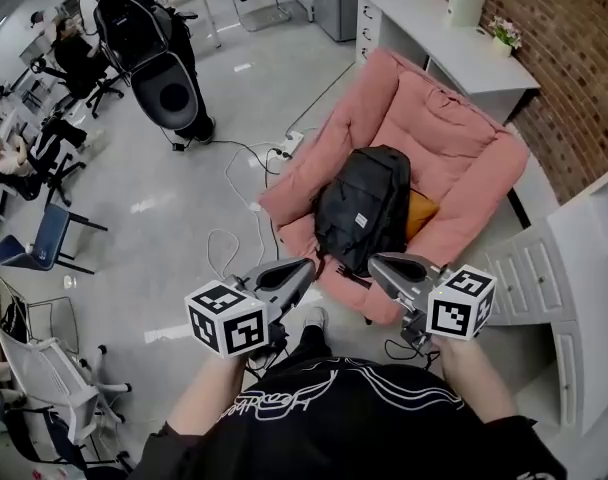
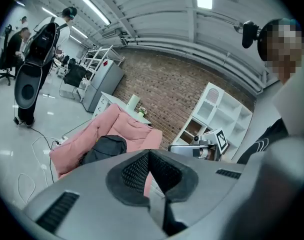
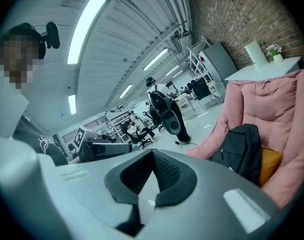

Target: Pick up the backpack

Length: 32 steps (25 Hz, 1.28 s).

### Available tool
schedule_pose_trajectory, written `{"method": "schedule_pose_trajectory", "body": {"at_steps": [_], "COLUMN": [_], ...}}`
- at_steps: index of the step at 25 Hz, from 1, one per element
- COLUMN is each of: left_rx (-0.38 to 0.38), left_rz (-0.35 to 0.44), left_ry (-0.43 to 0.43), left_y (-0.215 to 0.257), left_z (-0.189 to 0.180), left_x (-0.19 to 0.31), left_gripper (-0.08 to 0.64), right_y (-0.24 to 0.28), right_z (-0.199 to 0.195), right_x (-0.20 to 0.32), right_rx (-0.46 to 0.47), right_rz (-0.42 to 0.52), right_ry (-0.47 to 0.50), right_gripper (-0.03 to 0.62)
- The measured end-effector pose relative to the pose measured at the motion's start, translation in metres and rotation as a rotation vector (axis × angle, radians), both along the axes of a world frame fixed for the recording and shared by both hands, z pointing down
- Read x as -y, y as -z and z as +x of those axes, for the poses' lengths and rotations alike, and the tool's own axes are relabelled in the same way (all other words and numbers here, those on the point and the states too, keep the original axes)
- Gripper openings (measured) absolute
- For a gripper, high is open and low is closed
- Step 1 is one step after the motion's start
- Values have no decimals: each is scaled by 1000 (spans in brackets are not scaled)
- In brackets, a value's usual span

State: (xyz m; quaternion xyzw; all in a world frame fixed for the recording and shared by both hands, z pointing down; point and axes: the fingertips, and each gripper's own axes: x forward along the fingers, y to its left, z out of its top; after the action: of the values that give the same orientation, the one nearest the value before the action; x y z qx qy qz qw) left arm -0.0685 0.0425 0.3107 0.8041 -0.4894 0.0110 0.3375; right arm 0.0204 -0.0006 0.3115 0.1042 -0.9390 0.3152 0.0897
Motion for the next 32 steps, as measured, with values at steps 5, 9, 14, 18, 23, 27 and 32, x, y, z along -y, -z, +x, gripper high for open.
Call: {"method": "schedule_pose_trajectory", "body": {"at_steps": [5, 9, 14, 18, 23, 27, 32], "left_rx": [-1, -13, -11, 16, 112, 116, 65], "left_rz": [-29, -57, -113, -173, -268, -330, -348], "left_ry": [-33, -78, -128, -156, -207, -234, -302], "left_y": [-16, -35, -71, -110, -166, -199, -224], "left_z": [-58, -86, -109, -118, -119, -117, -110], "left_x": [51, 85, 122, 148, 166, 177, 202], "left_gripper": [3, 3, 9, 30, 94, 121, 182], "right_y": [-12, -29, -52, -79, -119, -159, -192], "right_z": [-43, -63, -65, -48, -16, 4, 8], "right_x": [54, 83, 110, 124, 132, 139, 166], "right_rx": [-28, -58, -122, -175, -247, -299, -309], "right_rz": [-21, -51, -48, -71, -119, -188, -251], "right_ry": [-85, -149, -235, -316, -408, -447, -485], "right_gripper": [6, 6, 6, 6, 8, 94, 173]}}
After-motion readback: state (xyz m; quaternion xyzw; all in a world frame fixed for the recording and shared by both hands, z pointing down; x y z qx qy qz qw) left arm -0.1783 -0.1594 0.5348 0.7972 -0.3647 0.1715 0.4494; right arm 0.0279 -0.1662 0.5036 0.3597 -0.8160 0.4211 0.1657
